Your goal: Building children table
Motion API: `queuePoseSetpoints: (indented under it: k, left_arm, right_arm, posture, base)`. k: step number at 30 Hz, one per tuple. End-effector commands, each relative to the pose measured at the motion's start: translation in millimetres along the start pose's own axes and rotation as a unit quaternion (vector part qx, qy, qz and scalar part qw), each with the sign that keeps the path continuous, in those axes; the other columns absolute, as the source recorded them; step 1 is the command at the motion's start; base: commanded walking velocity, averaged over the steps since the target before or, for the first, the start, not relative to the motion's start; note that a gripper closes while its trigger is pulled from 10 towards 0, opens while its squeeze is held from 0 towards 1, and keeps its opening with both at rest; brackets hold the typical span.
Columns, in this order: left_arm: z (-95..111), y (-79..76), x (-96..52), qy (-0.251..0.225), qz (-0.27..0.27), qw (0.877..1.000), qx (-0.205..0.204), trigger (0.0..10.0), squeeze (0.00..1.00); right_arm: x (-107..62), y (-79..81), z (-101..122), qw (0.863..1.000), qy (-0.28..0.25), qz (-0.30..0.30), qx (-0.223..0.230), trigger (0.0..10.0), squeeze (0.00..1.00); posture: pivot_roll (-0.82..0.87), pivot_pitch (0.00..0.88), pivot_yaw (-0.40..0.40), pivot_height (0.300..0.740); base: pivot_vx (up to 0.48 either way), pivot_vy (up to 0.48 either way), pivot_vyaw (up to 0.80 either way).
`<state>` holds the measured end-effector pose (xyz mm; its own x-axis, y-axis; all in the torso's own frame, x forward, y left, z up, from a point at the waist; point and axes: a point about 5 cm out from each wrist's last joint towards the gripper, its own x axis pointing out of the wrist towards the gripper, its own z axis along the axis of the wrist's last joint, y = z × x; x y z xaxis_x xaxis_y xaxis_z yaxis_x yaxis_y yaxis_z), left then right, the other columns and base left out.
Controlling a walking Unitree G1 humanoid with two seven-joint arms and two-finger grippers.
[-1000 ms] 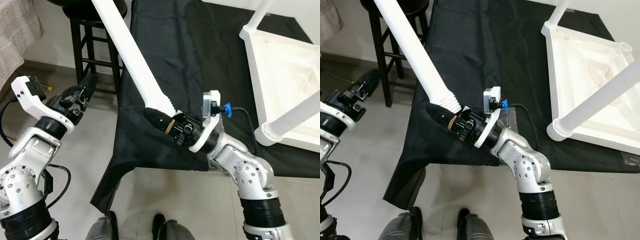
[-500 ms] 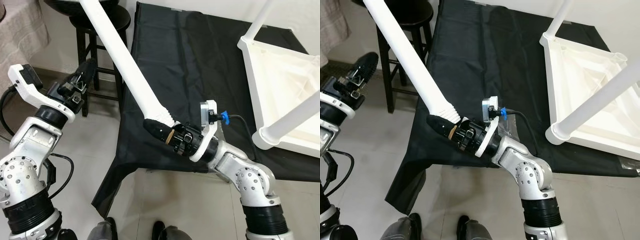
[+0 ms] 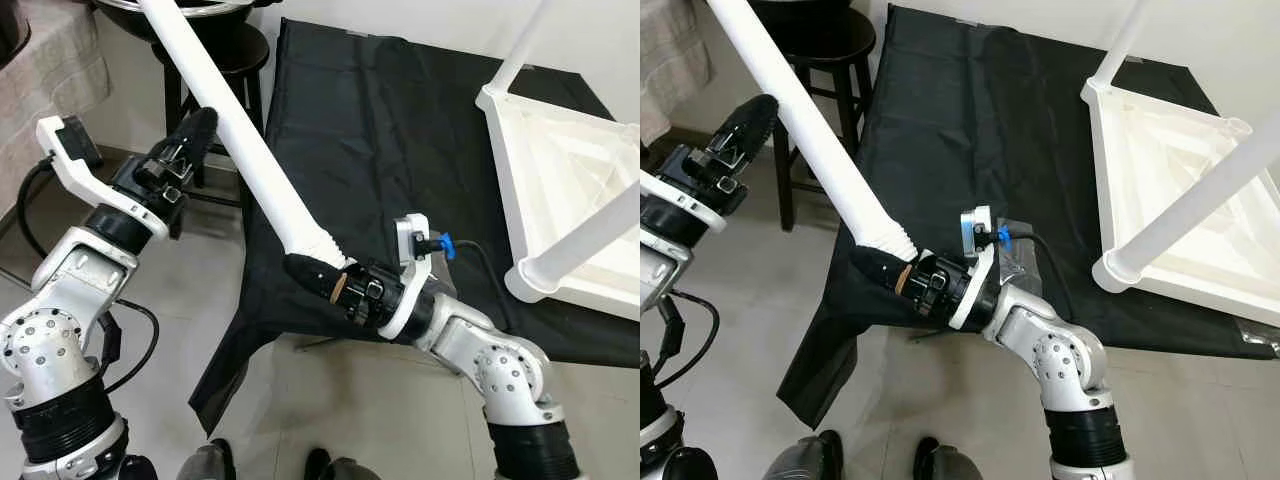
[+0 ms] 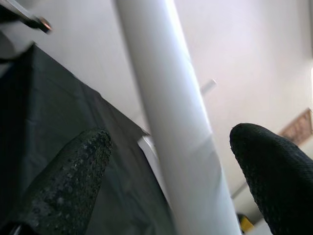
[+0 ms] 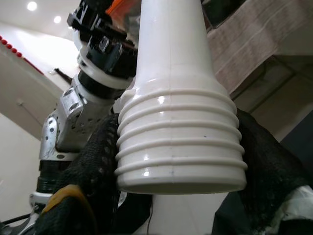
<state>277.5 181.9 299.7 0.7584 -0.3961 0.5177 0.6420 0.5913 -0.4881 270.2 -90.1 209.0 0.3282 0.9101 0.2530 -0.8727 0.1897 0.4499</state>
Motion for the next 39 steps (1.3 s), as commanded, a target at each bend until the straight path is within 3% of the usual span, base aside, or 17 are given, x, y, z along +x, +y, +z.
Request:
queuePoseSetpoints:
  k: [1,10,11,30,31,33,34,36,37,39]
  left_arm:
    - [-8,-9.9,-0.7,0.026,-0.036,0.999,-0.007,10.0,0.0]
    - [-17,-12.0,-4.0,0.048,-0.045,0.998,-0.011,9.8,0.0]
    - [-16,-10.3,-4.7,0.044,-0.039,0.998,-0.009,0.0,0.0]
    - [-17,-0.1,-9.0,0.049,-0.018,0.999,-0.005,0.0,0.0]
    - [-18,1.0,-9.4,0.055,-0.013,0.998,-0.003,0.0,0.0]
    - [-18,1.0,-9.4,0.055,-0.013,0.998,-0.003,0.0,0.0]
    - [-19,3.9,-9.6,0.059,-0.002,0.998,-0.002,10.0,0.0]
    - [-19,7.0,-9.6,0.06,0.009,0.998,-0.001,10.0,0.0]
    - [-18,9.6,-9.5,0.059,0.018,0.998,0.002,10.0,0.0]
    - [-17,11.2,-9.4,0.058,0.022,0.998,0.003,10.0,0.0]
  right_arm:
    - [1.2,10.7,-7,0.999,0.017,0.03,0.008,0.0,0.0]
    - [2.8,19.9,-18,0.998,0.043,0.051,0.022,0.0,0.0]
    - [2.2,20.2,-18,0.997,0.045,0.052,0.022,0.0,0.0]
    - [-2.4,21.6,-19,0.997,0.063,0.051,-0.001,0.0,0.0]
    - [-2.8,19.2,-18,0.997,0.065,0.039,-0.007,6.9,0.0]
    - [-2.8,19.2,-18,0.997,0.065,0.039,-0.007,6.9,0.0]
    - [-3.9,16.2,-15,0.998,0.062,0.027,-0.018,10.0,0.0]
    - [-5.1,13.4,-11,0.998,0.056,0.017,-0.025,10.0,0.0]
    - [-6.2,12.2,-9,0.998,0.052,0.014,-0.03,10.0,1.0]
    - [-7.7,13.8,-7,0.998,0.049,0.026,-0.026,10.0,1.0]
  posture:
    - [0.09,0.206,-0.147,0.74]
    - [0.09,0.212,-0.147,0.74]
    - [0.09,0.213,-0.147,0.74]
    - [0.09,0.22,-0.145,0.74]
    - [0.09,0.222,-0.144,0.74]
    - [0.09,0.222,-0.144,0.74]
    - [0.1,0.222,-0.145,0.74]
    - [0.1,0.222,-0.145,0.74]
    - [0.09,0.22,-0.143,0.74]
    - [0.09,0.22,-0.143,0.74]
  base:
    - [0.0,0.0,0.0]
    - [0.0,0.0,0.0]
    - [0.0,0.0,0.0]
    - [0.0,0.0,0.0]
    - [0.0,0.0,0.0]
    - [0.0,0.0,0.0]
    - [0.0,0.0,0.0]
    - [0.0,0.0,0.0]
    - [0.0,0.0,0.0]
    - [0.0,0.0,0.0]
